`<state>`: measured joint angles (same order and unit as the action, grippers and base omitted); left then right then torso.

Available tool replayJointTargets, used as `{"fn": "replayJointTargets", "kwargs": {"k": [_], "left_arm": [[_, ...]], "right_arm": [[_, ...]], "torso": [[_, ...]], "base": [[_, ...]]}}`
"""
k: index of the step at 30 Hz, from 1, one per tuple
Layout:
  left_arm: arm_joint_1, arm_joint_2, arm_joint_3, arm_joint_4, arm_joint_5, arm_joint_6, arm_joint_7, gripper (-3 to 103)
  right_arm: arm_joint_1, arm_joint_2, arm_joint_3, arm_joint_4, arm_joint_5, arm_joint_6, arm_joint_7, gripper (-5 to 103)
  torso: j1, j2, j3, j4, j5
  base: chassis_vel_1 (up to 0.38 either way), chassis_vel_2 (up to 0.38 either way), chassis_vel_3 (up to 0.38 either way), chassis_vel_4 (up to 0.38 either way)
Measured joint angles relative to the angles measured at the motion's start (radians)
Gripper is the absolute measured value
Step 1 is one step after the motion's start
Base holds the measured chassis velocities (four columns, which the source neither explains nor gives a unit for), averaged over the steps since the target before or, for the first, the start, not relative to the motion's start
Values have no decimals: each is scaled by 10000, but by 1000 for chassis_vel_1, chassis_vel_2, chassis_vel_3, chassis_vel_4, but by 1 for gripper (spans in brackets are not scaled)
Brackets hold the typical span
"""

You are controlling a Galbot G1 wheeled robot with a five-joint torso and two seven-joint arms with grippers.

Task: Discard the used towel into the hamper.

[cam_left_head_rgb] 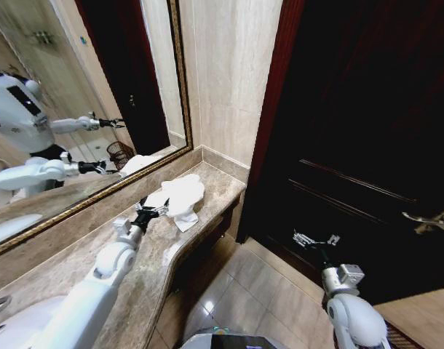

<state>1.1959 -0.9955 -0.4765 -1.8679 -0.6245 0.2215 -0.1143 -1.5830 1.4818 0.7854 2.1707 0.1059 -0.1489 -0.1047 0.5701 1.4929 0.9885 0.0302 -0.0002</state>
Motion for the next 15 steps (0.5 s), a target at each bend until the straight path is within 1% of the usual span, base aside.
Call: {"fn": "replayJointTargets", "kwargs": {"k": [1, 2, 4, 5, 6, 10, 12, 13, 14, 15], "left_arm": [[0, 0, 0, 0, 0, 0, 0, 100], [-320, -1, 207, 206, -7, 96, -170, 100], [-867, 21, 532, 537, -27, 315, -441, 100], [-867, 21, 532, 537, -27, 315, -441, 100], [-1197, 67, 743, 758, -79, 477, -538, 100], [-1663, 110, 1033, 1133, -181, 655, -606, 100], [-1880, 112, 1153, 1217, -396, 950, -637, 100], [-2032, 111, 1244, 1250, -609, 1202, -728, 100], [-2032, 111, 1244, 1250, -609, 1202, -728, 100], [-2113, 111, 1310, 1292, -677, 1324, -762, 100]], "right_arm": [[0, 0, 0, 0, 0, 0, 0, 100], [4, 60, -4, 0, -55, -1, 8, 100], [2, 196, -13, -34, -158, 14, 12, 100], [2, 196, -13, -34, -158, 14, 12, 100], [-3, 287, -30, -69, -221, 43, 12, 100], [2, 381, -47, -78, -275, 80, 41, 100], [2, 402, -40, -54, -276, 86, 71, 100], [-16, 403, -9, -33, -276, 101, 76, 100], [-16, 403, -9, -33, -276, 101, 76, 100], [-29, 402, 12, -25, -272, 113, 77, 100]], "torso": [[0, 0, 0, 0, 0], [0, 0, 1, 2, -2], [0, 0, 0, -1, 2], [0, 0, 0, -1, 2], [1, 0, 0, -1, 2], [1, -1, 0, 1, 2], [0, 0, 0, 1, 2], [1, 0, 0, 2, 2], [1, 0, 0, 2, 2], [0, 0, 0, 1, 2]], "base": [[0, 0, 0, 0], [0, 0, 0, 0], [0, 0, 0, 0], [0, 0, 0, 0], [0, 0, 0, 0], [0, 0, 0, 0], [0, 0, 0, 0], [0, 0, 0, 0], [0, 0, 0, 0], [0, 0, 0, 0]]}}
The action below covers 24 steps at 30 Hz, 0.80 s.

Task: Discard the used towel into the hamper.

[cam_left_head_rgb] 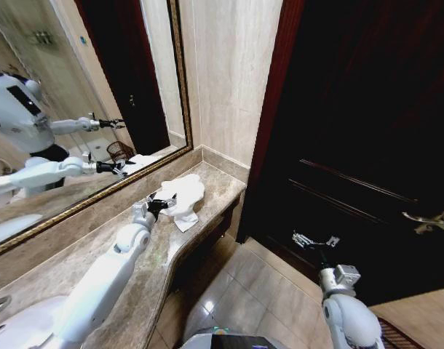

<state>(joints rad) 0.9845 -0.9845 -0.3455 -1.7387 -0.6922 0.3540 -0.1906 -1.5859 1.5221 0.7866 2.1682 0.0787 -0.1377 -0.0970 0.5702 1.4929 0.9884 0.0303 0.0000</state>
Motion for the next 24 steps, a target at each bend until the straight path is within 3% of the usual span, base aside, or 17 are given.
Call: {"fn": "replayJointTargets", "kwargs": {"k": [6, 15, 24], "left_arm": [[-403, 41, 331, 300, -77, 546, 9, 100], [-920, -153, 711, 809, -50, 830, -20, 103], [-1125, -385, 909, 1106, -43, 1061, -15, 81]], "right_arm": [[-53, -33, 133, 29, 59, 105, 45, 100], [-60, -93, 182, 60, 168, 130, 102, 100], [-26, -203, 254, 109, 277, 134, 178, 100]], "torso": [[0, 0, 0, 1, 0], [0, 0, 0, -1, 1], [0, 1, 0, -1, 1]], "base": [[0, 0, 0, 0], [0, 0, 0, 0], [0, 0, 0, 0]]}}
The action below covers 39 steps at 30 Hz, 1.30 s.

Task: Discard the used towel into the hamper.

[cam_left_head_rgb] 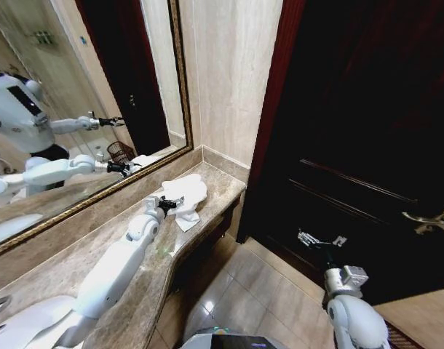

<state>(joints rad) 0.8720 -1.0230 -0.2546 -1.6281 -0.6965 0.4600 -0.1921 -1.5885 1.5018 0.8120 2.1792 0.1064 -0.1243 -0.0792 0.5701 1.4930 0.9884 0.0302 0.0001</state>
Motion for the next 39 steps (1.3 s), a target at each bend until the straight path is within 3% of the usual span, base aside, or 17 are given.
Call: {"fn": "replayJointTargets", "kwargs": {"k": [3, 4, 6, 8, 12, 15, 18, 20, 28, 31, 33, 39], "left_arm": [[-3, -12, 4, 53, 0, 8, 10, 64], [-3, -12, 4, 53, 0, 8, 10, 64], [0, -8, -8, 82, -3, 8, 50, 53], [0, -8, -16, 90, -4, 7, 69, 53], [6, 2, -67, 95, -21, 5, 264, 31], [-1, 3, -80, 96, -40, 5, 329, 26], [-15, -11, -85, 120, -46, 5, 424, 10], [-16, -22, -89, 122, -46, 2, 450, 5], [7, -127, -213, 70, -48, -210, 519, 2], [91, -157, -352, -79, 46, -754, 369, 2], [121, -157, -410, -151, 93, -829, 329, 2], [614, 98, -1120, -1495, 298, -1378, 221, 2]], "right_arm": [[-5, -5, 14, 0, 10, 0, 2, 100], [-5, -5, 14, 0, 10, 0, 2, 100], [4, 22, 5, -4, 1, 0, 2, 100], [6, 31, -4, -9, -4, 0, 2, 100], [7, 36, -30, -10, -14, 0, 2, 100], [2, 9, -5, 2, -7, -1, 2, 100], [-44, -44, 79, 34, 29, -5, 2, 100], [-57, -46, 96, 41, 33, -5, 2, 100], [-77, -30, 87, 74, 39, -5, 2, 100], [-62, -62, 72, 76, 42, -6, 11, 100], [-60, -67, 70, 76, 45, -6, 12, 100], [-25, -108, 1, 24, 76, -6, 5, 100]], "torso": [[0, 0, 0, 0, 0], [0, 0, 0, 0, 0], [0, 0, 0, 0, -1], [0, 0, 0, 0, -1], [0, 0, 0, 0, -1], [0, 0, 0, 0, -2], [0, 0, 0, 0, -1], [0, 0, 0, 0, -2], [0, 0, 0, 0, -2], [0, 0, 1, -1, -3], [0, 0, 1, -1, -3], [0, 0, 0, 0, 0]], "base": [[0, 0, 0, 0], [0, 0, 0, 0], [0, 0, 0, 0], [0, 0, 0, 0], [0, 0, 0, 0], [0, 0, 0, 0], [0, 0, 0, 0], [0, 0, 0, 0], [0, 0, 0, 0], [0, 0, 0, 0], [0, 0, 0, 0], [0, 0, 0, 0]]}}
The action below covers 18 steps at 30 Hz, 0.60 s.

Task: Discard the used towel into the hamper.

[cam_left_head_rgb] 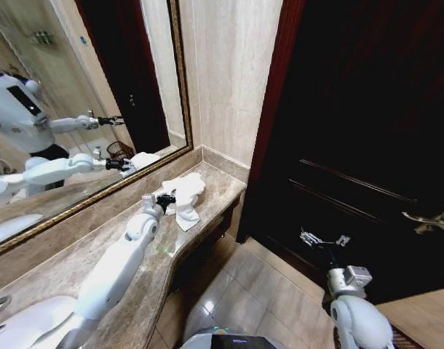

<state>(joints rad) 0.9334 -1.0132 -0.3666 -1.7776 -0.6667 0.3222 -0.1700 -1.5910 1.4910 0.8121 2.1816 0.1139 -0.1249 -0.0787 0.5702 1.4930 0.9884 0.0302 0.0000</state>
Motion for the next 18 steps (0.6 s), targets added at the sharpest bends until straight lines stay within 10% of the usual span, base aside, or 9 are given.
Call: {"fn": "replayJointTargets", "kwargs": {"k": [18], "left_arm": [[1929, 654, -1880, -2739, -54, -546, -142, 2]], "right_arm": [[128, -173, -13, 273, 675, -430, 109, 100]], "torso": [[0, 0, 0, 1, -1]], "base": [[0, 0, 0, 0]]}}
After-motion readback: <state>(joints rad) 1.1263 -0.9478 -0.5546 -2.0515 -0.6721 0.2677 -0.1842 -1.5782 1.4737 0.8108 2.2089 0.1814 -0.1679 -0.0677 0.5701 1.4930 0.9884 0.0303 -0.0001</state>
